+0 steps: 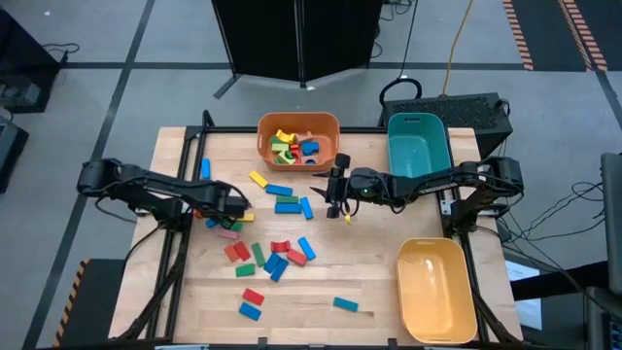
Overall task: Sort blocks by size
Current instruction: Put the orange arch block into the orange bin
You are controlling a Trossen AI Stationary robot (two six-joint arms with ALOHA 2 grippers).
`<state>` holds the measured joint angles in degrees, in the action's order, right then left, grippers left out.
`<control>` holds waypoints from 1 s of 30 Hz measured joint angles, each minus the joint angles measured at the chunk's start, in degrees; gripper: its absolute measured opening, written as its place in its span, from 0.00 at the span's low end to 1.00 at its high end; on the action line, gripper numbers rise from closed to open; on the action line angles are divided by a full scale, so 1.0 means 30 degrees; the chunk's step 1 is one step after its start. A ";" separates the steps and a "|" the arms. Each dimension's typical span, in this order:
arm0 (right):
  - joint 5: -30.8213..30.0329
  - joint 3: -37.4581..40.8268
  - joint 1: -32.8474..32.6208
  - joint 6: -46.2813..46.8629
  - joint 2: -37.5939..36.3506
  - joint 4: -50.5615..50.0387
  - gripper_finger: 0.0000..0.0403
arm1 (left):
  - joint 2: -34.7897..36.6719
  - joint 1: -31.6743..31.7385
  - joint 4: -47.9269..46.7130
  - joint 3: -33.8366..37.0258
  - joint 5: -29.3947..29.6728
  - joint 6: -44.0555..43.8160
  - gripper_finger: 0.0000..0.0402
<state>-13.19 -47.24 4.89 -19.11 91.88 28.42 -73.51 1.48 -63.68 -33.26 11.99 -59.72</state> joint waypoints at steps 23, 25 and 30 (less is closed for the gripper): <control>0.0000 0.0000 0.0000 -0.0029 0.0000 0.0000 0.39 | -0.1955 0.0004 0.1698 -0.0118 -0.0765 0.0227 0.11; 0.0000 0.0000 0.0000 -0.0051 0.0000 0.0000 0.39 | -0.1975 0.0007 0.1833 -0.0328 -0.0765 0.0520 0.11; 0.0000 0.0000 0.0000 -0.0022 0.0000 0.0004 0.39 | -0.2026 0.0015 0.2294 -0.1343 -0.0753 0.1500 0.10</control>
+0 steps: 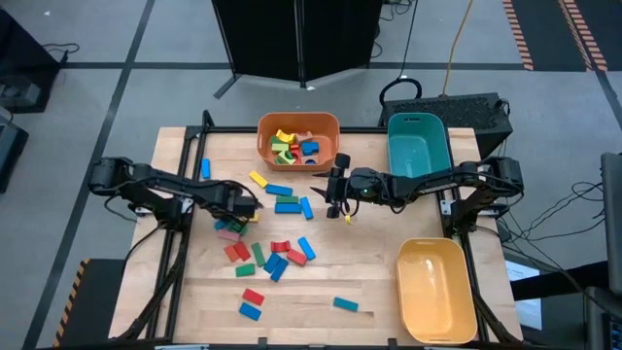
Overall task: Sort blocks by size
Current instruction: Put the orange arch block into the orange bin
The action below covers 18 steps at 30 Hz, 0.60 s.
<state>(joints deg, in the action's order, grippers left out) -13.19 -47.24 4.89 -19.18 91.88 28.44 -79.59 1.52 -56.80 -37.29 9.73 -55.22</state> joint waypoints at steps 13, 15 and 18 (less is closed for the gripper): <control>-0.0007 0.0000 0.0000 0.0007 0.0000 -0.0003 0.39 | 0.0013 -0.0015 -0.0290 -0.2736 0.0511 0.4337 0.09; -0.0007 0.0000 0.0000 0.0007 0.0000 -0.0004 0.39 | 0.0013 -0.0015 -0.0298 -0.3295 0.0562 0.5338 0.09; -0.0006 0.0000 0.0000 0.0007 0.0000 0.0001 0.39 | 0.0013 -0.0015 -0.0369 -0.4182 0.0811 0.6775 0.09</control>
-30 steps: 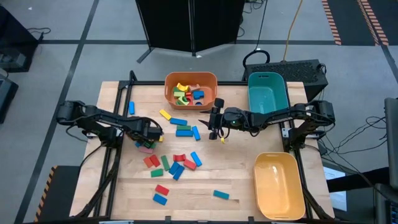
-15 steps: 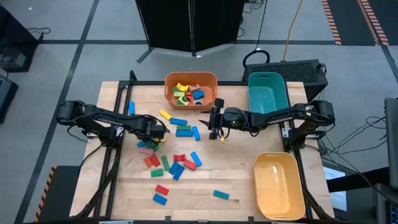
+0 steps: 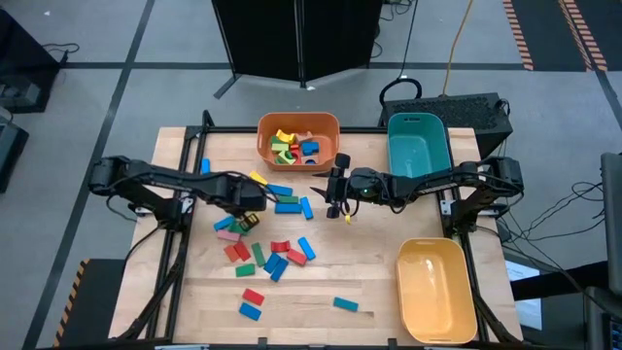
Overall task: Sort blocks by size
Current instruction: Put the orange arch block into the orange bin
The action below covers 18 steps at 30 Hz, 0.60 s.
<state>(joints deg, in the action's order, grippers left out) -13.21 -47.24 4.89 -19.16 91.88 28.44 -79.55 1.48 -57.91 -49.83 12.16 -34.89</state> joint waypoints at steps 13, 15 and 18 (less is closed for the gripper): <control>0.0006 0.0000 0.0004 -0.0029 0.0000 -0.0122 0.39 | 0.0007 0.0000 -0.0103 -0.3489 0.0599 0.9361 0.09; 0.0006 0.0000 0.0000 -0.0022 0.0000 -0.0135 0.39 | 0.0007 0.0051 -0.0044 -0.3891 0.0692 1.0783 0.09; 0.0006 0.0000 0.0001 -0.0008 -0.0007 -0.0136 0.39 | 0.0007 0.0358 0.0006 -0.4464 0.0693 1.2673 0.11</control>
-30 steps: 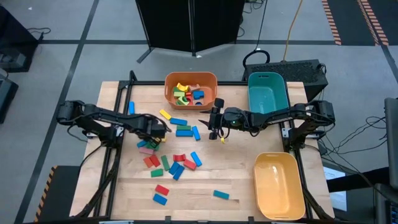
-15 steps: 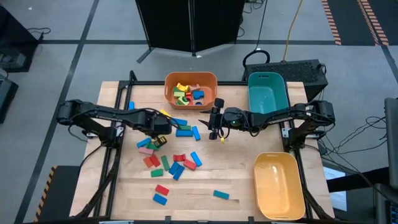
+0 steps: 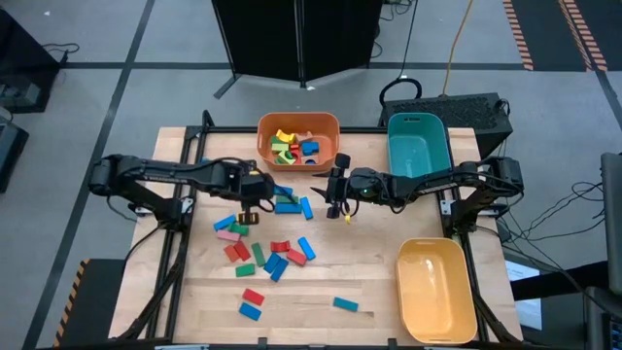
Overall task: Sort blocks by size
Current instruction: Put the orange arch block into the orange bin
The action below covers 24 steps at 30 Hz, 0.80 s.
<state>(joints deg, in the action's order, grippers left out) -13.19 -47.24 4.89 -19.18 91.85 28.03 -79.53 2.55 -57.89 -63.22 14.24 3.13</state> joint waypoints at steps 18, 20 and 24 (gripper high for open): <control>-0.0005 0.0007 0.0001 0.0169 0.0002 0.0135 0.39 | -0.0423 0.5717 0.5686 -0.0539 -0.0581 0.9110 0.13; -0.0007 0.0007 0.0006 0.0169 0.0007 0.0167 0.39 | -0.0782 0.6418 0.6545 -0.0535 -0.1213 0.9455 0.13; -0.0002 0.0007 0.0006 0.0169 0.0005 0.0160 0.39 | -0.1960 0.7517 0.8055 -0.0539 -0.2445 1.0098 0.13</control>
<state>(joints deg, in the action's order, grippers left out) -13.20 -47.22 4.91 -18.68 91.87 28.51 -85.41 25.10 -33.72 -64.84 6.91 33.42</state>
